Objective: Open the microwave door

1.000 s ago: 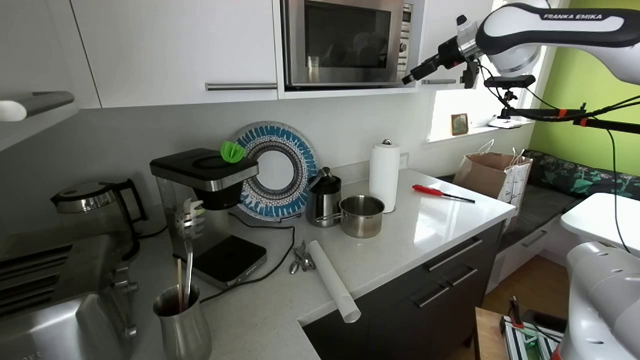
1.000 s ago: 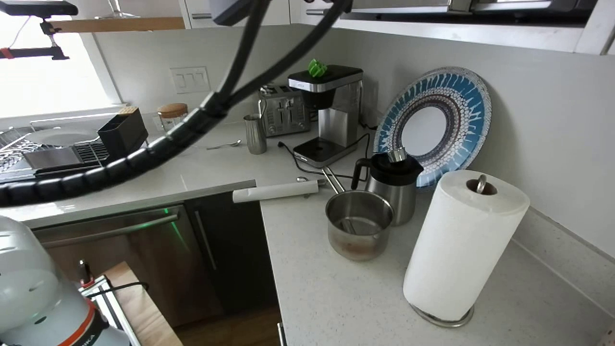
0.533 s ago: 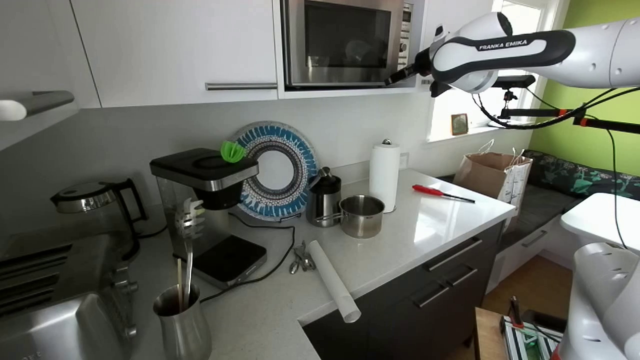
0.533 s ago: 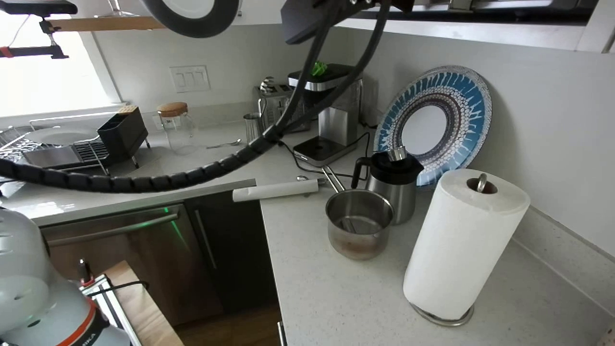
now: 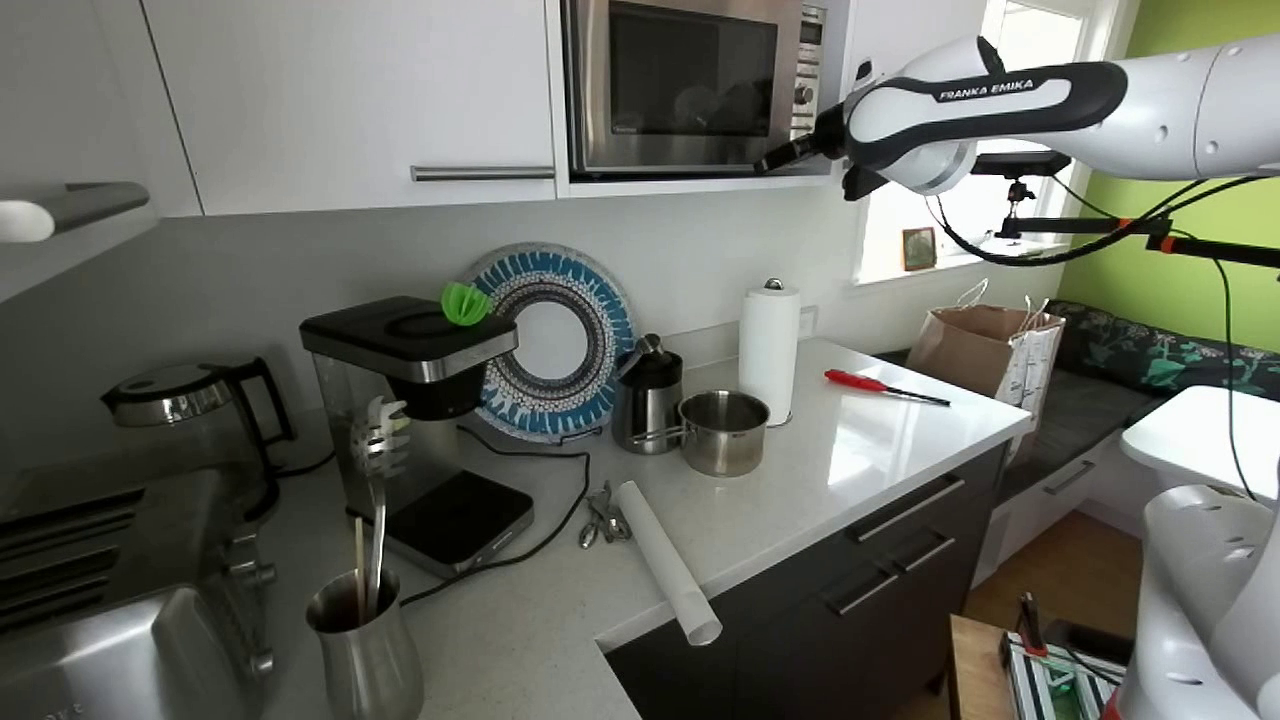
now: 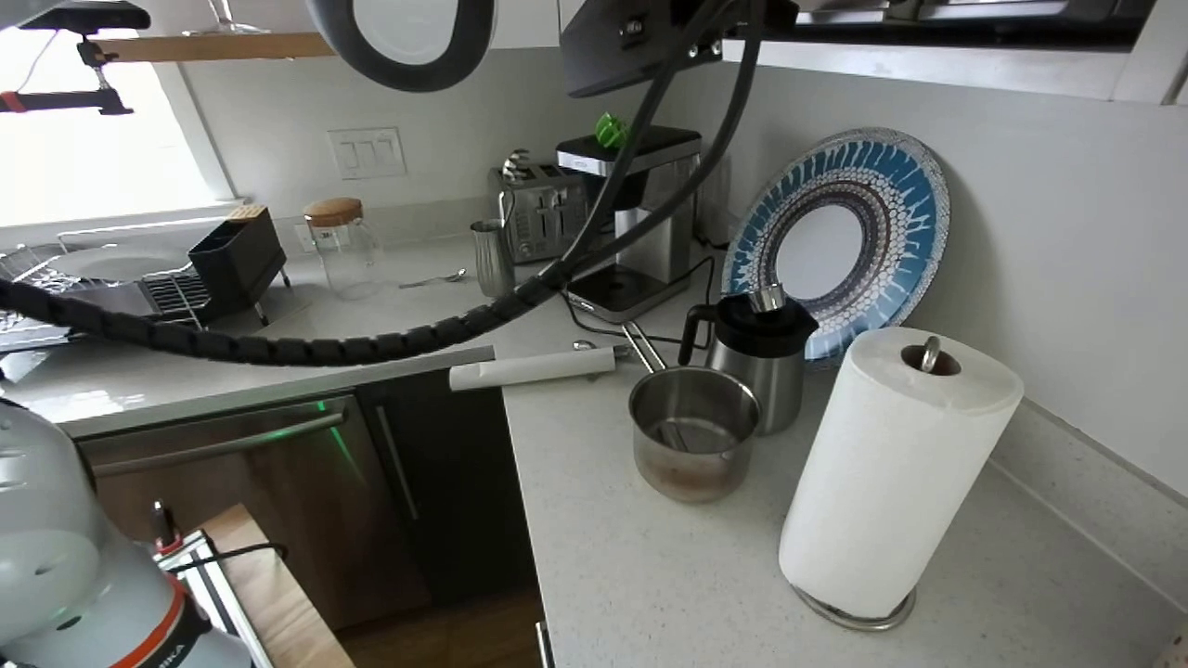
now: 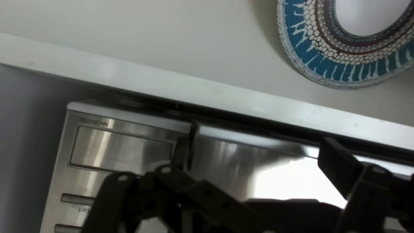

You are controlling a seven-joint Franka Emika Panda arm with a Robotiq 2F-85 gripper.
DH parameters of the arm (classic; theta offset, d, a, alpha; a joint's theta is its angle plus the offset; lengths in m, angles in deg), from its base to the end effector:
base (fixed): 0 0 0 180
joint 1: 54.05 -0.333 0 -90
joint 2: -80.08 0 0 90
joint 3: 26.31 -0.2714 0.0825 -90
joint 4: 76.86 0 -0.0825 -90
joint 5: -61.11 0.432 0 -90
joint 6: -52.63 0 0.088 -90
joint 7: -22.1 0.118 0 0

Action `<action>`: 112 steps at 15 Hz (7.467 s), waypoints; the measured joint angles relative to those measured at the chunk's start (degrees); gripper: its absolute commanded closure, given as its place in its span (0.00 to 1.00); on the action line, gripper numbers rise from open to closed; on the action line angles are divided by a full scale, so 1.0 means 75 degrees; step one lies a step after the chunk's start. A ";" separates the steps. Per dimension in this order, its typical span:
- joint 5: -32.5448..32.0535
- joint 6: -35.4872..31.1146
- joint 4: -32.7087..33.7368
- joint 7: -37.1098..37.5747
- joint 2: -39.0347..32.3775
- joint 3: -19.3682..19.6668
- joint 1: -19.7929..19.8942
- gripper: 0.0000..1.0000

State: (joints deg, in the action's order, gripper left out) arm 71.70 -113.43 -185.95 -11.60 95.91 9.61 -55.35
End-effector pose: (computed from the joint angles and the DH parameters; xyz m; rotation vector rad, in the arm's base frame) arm 0.4615 -0.3878 0.6865 2.2588 -0.2946 1.5207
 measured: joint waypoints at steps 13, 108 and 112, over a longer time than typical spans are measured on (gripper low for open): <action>0.0801 0.4129 0.0120 -0.1821 0.2170 0.0628 -0.0410 0.00; 0.3769 1.2249 0.3544 -0.3598 0.1135 0.0504 -0.0548 0.00; 0.4138 1.2241 0.3335 -0.3589 0.0962 -0.0232 -0.0422 0.00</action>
State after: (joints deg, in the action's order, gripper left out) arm 102.74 -21.62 -160.94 -38.52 103.12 7.87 -58.52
